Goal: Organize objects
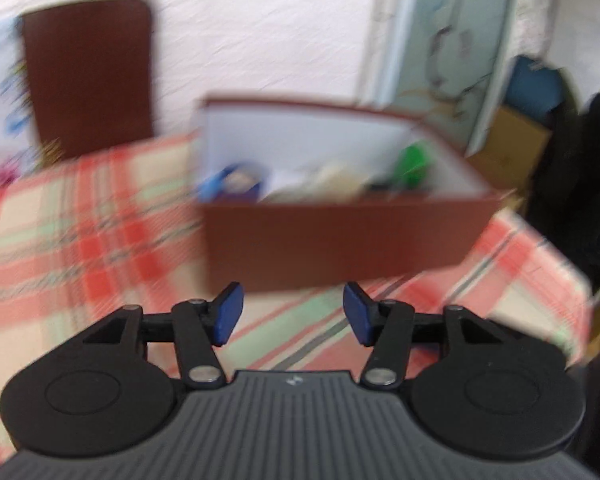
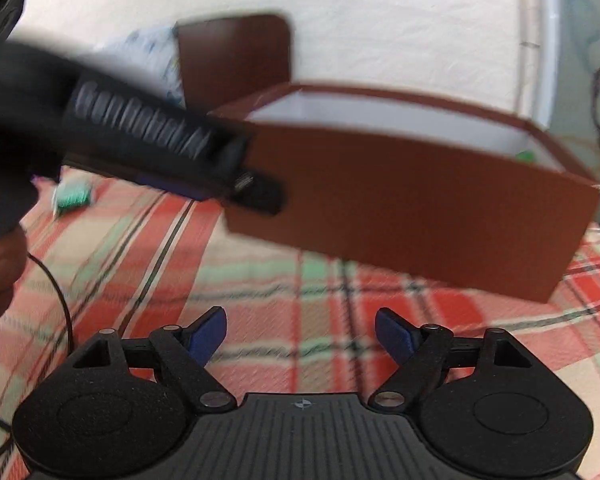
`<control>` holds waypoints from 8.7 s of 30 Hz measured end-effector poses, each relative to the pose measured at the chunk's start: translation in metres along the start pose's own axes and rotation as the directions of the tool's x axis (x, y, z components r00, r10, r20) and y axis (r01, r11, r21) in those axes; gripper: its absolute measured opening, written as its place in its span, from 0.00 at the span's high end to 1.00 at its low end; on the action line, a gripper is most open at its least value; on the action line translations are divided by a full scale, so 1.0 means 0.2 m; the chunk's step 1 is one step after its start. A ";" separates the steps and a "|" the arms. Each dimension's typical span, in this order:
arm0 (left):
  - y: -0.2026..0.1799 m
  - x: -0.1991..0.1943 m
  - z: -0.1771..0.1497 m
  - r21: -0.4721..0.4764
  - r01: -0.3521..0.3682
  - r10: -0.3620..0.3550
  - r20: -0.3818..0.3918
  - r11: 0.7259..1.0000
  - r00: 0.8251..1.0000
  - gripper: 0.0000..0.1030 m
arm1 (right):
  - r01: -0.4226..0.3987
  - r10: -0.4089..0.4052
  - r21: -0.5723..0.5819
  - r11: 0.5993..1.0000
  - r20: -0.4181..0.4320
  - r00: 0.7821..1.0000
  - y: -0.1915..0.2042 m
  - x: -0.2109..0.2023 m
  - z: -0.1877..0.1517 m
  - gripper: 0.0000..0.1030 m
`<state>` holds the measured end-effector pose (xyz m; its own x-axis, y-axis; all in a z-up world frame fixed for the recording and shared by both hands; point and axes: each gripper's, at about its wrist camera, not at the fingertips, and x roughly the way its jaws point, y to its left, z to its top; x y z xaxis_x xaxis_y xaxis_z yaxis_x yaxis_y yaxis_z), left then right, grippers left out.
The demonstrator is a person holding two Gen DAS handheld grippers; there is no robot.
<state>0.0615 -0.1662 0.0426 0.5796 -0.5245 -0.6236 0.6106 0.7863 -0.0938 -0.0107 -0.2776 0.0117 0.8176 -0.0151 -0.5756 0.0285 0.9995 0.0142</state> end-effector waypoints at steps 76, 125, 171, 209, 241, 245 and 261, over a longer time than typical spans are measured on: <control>1.24 -0.40 -0.53 -0.390 -0.578 0.623 -0.013 0.717 0.782 0.15 | -0.220 0.222 -0.203 0.954 -0.010 0.975 0.70 0.28 0.10 0.34; 1.24 -0.39 -0.52 -0.382 -0.586 0.628 -0.019 0.714 0.778 0.13 | -0.217 0.214 -0.159 0.963 -0.034 0.976 0.66 0.27 0.10 0.12; 0.68 -0.40 -0.27 -0.487 -0.288 0.257 -0.132 0.825 0.957 0.15 | -0.272 0.272 -0.073 0.960 -0.007 0.962 0.53 0.18 0.04 0.10; -0.32 0.27 0.68 0.037 -0.025 0.024 0.035 0.999 0.999 0.56 | 0.311 -0.309 0.039 0.950 0.271 0.912 -0.36 0.22 0.45 0.36; 0.02 -0.50 0.11 -0.048 -0.310 0.313 0.110 0.950 0.943 0.00 | 0.121 -0.224 0.298 0.947 0.341 0.913 -0.04 -0.58 0.18 0.08; 0.00 -0.52 0.10 -0.044 -0.313 0.316 0.109 0.949 0.943 0.00 | 0.110 -0.227 0.338 0.935 0.330 0.916 -0.05 -0.61 0.18 0.05; -0.23 -0.67 0.11 0.077 -0.423 0.384 0.301 0.903 0.873 0.00 | 0.133 -0.285 0.382 0.915 0.374 0.883 -0.05 -0.73 0.18 0.01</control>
<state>-0.0318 -0.1390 0.1474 0.9027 -0.2542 -0.3470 0.3473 0.9067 0.2392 -0.1088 -0.2858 0.1248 0.9286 -0.3083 -0.2064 0.3545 0.9013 0.2488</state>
